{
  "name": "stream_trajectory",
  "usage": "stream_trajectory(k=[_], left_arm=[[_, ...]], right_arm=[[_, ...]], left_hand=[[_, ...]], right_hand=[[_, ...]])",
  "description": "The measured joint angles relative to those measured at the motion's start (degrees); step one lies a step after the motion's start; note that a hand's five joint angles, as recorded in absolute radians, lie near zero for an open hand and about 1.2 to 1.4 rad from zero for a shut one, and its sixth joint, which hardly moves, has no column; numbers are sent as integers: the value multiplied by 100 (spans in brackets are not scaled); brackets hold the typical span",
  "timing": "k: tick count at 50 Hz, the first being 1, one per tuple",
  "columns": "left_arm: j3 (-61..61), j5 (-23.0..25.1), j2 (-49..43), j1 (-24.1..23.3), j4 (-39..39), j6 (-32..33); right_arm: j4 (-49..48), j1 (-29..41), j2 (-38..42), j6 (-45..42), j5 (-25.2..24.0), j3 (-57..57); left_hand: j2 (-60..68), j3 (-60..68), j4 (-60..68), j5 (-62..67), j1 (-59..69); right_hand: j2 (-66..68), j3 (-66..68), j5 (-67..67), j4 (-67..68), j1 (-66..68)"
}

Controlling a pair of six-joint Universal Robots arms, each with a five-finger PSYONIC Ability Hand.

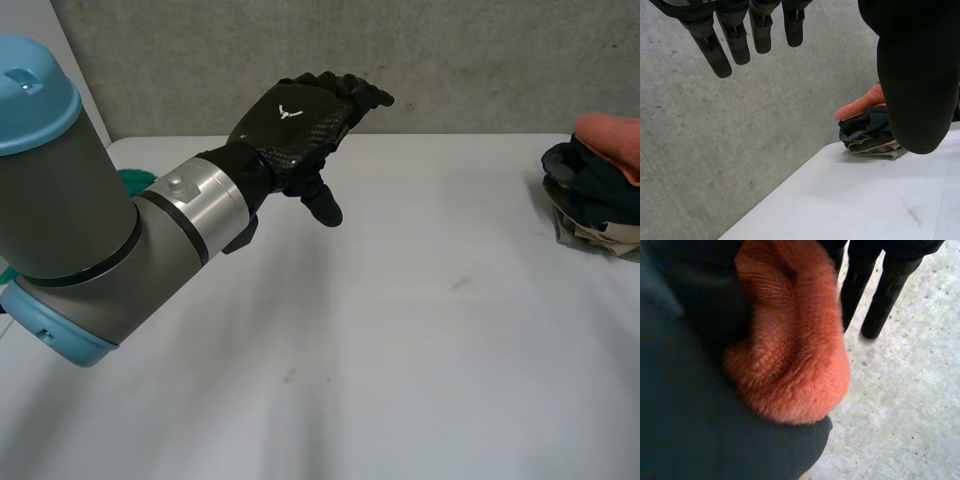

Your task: Fold the laundry.

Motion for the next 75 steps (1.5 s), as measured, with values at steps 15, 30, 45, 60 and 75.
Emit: stream_trajectory(k=[15, 30, 45, 60, 75], left_arm=[[-5, 6, 69, -213, -4, -18], [44, 36, 411, -505, 8, 3], [323, -943, 441, 1456, -261, 425], [997, -27, -2564, 3561, -306, 2723], [2115, 657, -4098, 3965, 283, 2711]], right_arm=[[1167, -179, -1968, 264, 891, 856], [2678, 1, -2927, -2114, 3016, 696], [-21, 2788, -4380, -1369, 1596, 3210], [1607, 3939, -3347, -2657, 2153, 3981], [1635, 3844, -3140, -2855, 2214, 4249]], left_hand=[[-1, 0, 0, 0, 0], [0, 0, 0, 0, -16], [0, 1, -19, 0, -5], [-1, 1, -19, 0, -6], [1483, 1445, 1529, 1403, 1809]], right_hand=[[-2325, -2707, -2251, -2693, -1770], [-2325, -2707, -2251, -2693, -1770], [-2326, -2707, -2252, -2694, -1770], [-2326, -2707, -2251, -2694, -1770], [-2326, -2707, -2251, -2694, -1770]])
